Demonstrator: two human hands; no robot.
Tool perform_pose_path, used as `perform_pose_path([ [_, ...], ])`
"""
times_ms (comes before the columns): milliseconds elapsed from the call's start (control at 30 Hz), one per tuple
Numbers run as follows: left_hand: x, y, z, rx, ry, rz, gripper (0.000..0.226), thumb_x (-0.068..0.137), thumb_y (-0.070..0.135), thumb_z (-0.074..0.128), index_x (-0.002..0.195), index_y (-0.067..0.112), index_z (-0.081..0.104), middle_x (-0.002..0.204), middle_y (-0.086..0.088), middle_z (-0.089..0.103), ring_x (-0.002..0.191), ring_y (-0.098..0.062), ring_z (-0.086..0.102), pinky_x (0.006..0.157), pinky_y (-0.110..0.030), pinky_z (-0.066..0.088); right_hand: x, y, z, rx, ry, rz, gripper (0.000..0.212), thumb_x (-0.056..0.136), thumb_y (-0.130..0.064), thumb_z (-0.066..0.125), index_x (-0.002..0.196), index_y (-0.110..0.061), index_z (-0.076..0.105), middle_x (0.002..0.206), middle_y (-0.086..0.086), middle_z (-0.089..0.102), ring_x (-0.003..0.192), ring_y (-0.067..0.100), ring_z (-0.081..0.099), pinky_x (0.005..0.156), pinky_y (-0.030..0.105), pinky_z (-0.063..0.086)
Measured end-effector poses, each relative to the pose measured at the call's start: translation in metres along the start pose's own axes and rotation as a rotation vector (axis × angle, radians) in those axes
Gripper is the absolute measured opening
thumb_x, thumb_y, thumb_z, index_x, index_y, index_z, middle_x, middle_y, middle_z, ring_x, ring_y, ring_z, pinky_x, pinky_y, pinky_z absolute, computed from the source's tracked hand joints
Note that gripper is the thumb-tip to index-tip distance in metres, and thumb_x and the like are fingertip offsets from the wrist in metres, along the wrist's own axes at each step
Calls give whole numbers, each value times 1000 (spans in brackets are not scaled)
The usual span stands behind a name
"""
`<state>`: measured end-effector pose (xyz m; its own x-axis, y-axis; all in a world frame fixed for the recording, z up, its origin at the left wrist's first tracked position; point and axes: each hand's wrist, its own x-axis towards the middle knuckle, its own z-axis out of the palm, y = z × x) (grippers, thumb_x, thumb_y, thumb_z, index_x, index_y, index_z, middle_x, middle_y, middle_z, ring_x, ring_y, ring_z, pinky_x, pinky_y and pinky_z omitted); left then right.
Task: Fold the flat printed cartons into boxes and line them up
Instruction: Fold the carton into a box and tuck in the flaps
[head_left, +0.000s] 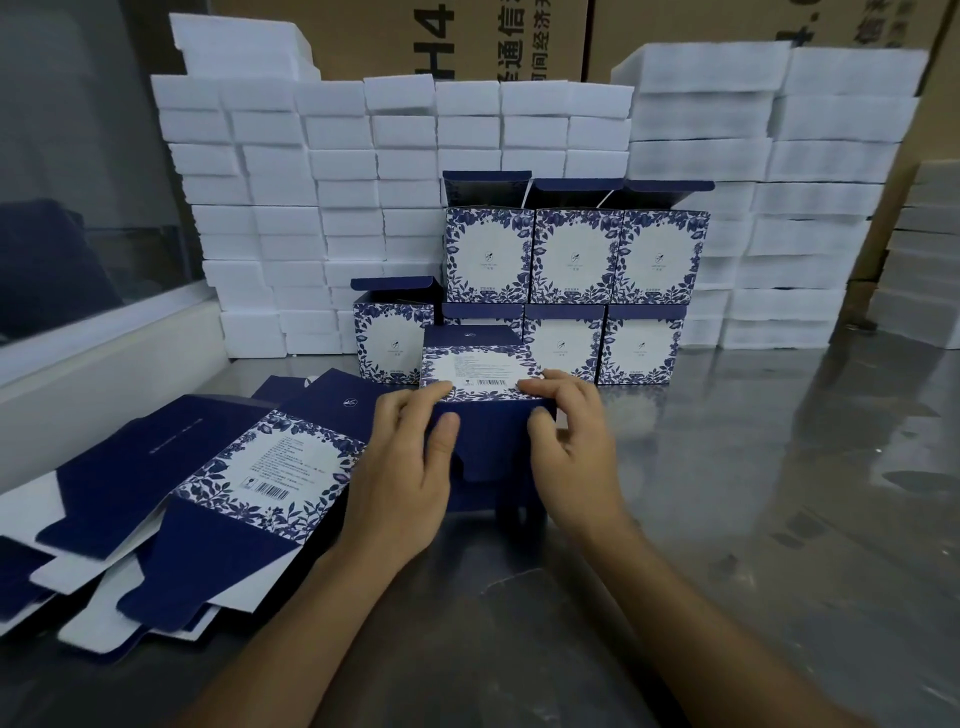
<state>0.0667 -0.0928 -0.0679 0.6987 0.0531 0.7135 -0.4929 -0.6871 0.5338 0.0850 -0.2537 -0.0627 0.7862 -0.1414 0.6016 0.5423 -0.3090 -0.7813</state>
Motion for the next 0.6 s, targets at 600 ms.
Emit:
perform_pose_path([
  [600,2,15,1,47,152,6,21,98,22,54,111,17,70,95,0,55,79,-14,55,63,-31,44,-15,-22,25,-477,64,-271,10,94,-26,64,97,-28,73,113,-11,64,113,19,51,91,46,37],
])
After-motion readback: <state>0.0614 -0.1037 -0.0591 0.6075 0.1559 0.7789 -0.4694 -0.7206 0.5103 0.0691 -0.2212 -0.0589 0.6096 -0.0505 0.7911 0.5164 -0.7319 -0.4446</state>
